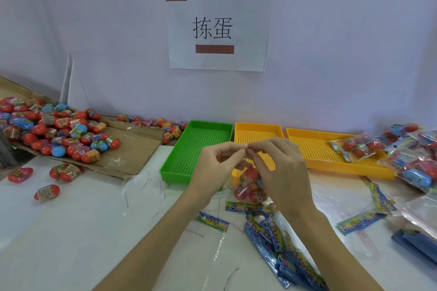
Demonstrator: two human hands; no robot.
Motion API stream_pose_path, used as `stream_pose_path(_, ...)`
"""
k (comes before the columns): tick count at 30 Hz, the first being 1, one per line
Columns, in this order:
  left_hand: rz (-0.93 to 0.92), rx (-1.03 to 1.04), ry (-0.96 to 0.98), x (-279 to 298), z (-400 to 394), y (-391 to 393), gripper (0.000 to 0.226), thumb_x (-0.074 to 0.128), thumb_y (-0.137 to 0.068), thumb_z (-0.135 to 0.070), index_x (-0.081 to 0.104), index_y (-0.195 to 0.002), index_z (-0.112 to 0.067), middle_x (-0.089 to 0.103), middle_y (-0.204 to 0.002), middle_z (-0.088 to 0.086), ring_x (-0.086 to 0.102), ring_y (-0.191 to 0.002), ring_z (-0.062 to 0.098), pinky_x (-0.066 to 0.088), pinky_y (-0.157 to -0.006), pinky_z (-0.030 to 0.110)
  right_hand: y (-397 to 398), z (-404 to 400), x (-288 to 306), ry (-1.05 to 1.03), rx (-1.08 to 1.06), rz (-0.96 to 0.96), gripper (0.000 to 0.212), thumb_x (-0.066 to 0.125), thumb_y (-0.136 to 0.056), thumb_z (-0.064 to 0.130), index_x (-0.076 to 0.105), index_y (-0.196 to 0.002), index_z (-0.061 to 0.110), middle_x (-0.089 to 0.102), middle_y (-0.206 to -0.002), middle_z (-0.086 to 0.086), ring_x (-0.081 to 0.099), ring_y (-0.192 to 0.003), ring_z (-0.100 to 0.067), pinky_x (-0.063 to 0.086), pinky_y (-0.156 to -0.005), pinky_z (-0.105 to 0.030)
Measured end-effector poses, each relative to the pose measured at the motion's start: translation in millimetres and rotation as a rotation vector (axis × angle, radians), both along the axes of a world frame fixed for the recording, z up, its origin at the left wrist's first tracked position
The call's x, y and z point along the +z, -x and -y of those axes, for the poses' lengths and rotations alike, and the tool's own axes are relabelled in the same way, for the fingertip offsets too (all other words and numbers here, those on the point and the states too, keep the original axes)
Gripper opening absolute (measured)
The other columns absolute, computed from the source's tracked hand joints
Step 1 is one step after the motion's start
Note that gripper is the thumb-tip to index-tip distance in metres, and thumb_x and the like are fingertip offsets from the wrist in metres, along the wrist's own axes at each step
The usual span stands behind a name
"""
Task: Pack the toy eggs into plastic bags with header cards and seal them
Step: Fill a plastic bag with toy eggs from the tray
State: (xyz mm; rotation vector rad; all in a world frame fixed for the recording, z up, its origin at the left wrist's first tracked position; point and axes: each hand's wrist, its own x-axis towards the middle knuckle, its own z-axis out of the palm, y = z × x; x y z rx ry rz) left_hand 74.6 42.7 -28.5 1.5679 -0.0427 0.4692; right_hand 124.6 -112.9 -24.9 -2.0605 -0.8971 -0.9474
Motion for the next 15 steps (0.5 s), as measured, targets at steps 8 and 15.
stream_pose_path(8, 0.048, 0.055, -0.204, 0.1, 2.4, 1.7, 0.012, 0.073, -0.096, -0.006, 0.081, -0.105, -0.009, 0.080, -0.088, 0.002, 0.077, -0.086, 0.016, 0.063, -0.085, 0.033, 1.2, -0.1, -0.8, -0.028, 0.021, -0.064, 0.007, 0.076, -0.091, 0.011, 0.077, -0.097, 0.010, 0.074, -0.092, -0.001, 0.066, -0.088, -0.021, 0.058, -0.080, -0.042)
stream_pose_path(15, 0.097, 0.092, -0.400, -0.3, -3.9, 1.3, 0.012, 0.073, -0.095, -0.005, 0.080, -0.102, -0.011, 0.079, -0.083, -0.005, 0.075, -0.080, 0.011, 0.061, -0.080, 0.028, -2.1, 5.9, 2.5, 0.078, 0.098, -0.060, 0.008, 0.079, -0.088, 0.008, 0.078, -0.095, 0.009, 0.075, -0.089, -0.001, 0.067, -0.085, -0.022, 0.059, -0.076, -0.042)
